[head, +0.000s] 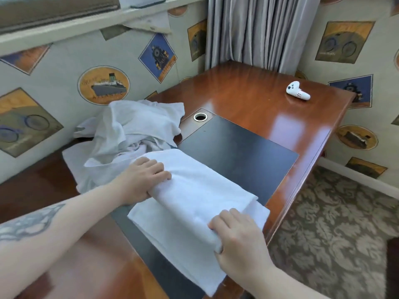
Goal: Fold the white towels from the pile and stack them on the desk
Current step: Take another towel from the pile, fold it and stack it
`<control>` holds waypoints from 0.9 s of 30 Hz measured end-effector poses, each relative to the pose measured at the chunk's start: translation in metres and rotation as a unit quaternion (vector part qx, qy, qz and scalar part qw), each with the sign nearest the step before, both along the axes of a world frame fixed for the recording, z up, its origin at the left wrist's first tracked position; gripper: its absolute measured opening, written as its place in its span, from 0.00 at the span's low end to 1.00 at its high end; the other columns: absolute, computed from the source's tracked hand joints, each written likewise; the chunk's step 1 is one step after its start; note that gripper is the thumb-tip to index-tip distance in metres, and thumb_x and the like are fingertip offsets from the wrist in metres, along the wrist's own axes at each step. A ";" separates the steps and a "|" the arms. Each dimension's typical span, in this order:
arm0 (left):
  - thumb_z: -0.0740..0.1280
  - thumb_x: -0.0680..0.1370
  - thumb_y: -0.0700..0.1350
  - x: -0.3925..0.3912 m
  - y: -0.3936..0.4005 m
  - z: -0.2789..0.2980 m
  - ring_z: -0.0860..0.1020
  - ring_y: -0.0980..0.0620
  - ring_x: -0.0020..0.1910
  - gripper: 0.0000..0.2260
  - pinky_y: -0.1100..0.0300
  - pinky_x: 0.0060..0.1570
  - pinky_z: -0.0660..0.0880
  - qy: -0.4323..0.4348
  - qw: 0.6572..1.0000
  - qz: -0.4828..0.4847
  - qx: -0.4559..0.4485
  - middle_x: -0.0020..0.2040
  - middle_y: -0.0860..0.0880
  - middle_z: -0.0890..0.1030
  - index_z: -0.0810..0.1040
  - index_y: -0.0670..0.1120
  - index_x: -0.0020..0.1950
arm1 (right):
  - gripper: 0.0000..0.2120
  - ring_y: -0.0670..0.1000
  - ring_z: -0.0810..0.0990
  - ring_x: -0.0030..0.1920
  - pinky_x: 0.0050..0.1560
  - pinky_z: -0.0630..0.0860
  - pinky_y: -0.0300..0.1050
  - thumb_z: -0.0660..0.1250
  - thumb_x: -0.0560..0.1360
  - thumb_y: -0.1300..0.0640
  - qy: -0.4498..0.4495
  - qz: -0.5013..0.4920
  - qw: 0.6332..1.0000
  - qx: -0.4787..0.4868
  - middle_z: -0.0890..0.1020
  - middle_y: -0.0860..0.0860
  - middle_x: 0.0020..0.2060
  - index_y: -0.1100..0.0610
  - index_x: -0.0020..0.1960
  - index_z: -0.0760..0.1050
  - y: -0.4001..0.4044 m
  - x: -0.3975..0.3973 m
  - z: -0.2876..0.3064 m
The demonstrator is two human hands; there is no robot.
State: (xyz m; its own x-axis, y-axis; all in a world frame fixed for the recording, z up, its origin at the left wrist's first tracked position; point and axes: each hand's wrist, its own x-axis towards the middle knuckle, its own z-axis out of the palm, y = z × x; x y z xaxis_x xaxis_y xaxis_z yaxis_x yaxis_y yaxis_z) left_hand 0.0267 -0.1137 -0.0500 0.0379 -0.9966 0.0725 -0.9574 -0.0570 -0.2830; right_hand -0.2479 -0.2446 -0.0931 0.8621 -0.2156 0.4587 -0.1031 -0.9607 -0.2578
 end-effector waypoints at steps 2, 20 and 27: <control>0.76 0.52 0.39 -0.017 0.036 -0.020 0.77 0.49 0.35 0.31 0.58 0.41 0.72 0.014 0.999 0.033 0.032 0.39 0.52 0.76 0.73 0.51 0.52 | 0.16 0.52 0.72 0.31 0.27 0.66 0.42 0.60 0.46 0.63 0.056 0.044 0.997 -0.022 0.73 0.47 0.31 0.53 0.33 0.73 0.028 -0.008 -0.015; 0.74 0.74 0.52 -0.050 0.048 -0.081 0.73 0.43 0.60 0.28 0.49 0.60 0.71 0.565 0.338 0.622 -0.424 0.65 0.44 0.72 0.70 0.43 0.68 | 0.16 0.54 0.81 0.26 0.28 0.78 0.47 0.73 0.73 0.46 0.104 -0.347 0.671 0.647 0.83 0.55 0.33 0.59 0.48 0.77 0.007 -0.019 -0.055; 0.69 0.78 0.45 -0.033 0.055 -0.099 0.76 0.41 0.48 0.11 0.52 0.46 0.71 0.543 0.275 0.666 -0.431 0.45 0.40 0.77 0.75 0.36 0.47 | 0.19 0.52 0.69 0.29 0.33 0.63 0.45 0.71 0.74 0.54 0.066 -0.363 0.712 0.597 0.72 0.51 0.27 0.56 0.30 0.66 0.005 -0.001 -0.072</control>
